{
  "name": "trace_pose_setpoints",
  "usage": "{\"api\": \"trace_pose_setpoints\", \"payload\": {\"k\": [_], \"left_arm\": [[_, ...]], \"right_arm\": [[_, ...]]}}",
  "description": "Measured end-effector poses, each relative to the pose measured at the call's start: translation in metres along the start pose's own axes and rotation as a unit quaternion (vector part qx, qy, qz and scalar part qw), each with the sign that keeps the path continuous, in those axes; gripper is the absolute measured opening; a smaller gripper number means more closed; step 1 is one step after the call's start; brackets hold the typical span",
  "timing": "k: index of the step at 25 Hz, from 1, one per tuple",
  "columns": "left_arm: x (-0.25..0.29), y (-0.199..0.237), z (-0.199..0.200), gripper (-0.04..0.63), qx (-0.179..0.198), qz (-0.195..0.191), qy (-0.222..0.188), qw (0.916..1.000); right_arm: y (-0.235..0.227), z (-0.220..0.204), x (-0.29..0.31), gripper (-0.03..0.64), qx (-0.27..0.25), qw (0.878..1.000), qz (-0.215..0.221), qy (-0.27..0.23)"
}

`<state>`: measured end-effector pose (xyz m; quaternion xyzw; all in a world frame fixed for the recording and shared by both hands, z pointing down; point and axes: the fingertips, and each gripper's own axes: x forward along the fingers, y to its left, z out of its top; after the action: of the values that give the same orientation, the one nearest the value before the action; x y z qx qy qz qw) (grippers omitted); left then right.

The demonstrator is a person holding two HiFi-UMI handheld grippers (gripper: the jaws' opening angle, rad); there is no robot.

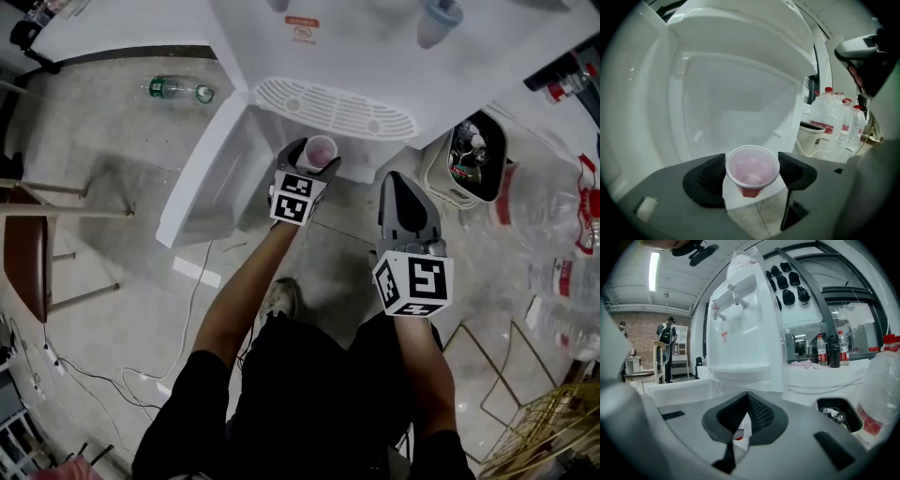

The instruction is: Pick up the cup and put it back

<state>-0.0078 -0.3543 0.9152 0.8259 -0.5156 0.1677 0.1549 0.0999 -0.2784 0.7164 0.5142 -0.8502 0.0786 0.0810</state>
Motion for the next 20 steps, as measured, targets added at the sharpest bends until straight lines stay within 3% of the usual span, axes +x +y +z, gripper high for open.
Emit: {"api": "trace_pose_setpoints", "payload": {"k": [8, 20], "left_arm": [[-0.065, -0.010, 0.007, 0.351, -0.010, -0.004, 0.008, 0.9999], [-0.153, -0.043, 0.048, 0.350, 0.001, -0.030, -0.005, 0.9995]], "right_arm": [[0.016, 0.006, -0.003, -0.006, 0.003, 1.000, 0.019, -0.005], [0.037, 0.018, -0.025, -0.006, -0.011, 0.999, 0.049, -0.004]]}}
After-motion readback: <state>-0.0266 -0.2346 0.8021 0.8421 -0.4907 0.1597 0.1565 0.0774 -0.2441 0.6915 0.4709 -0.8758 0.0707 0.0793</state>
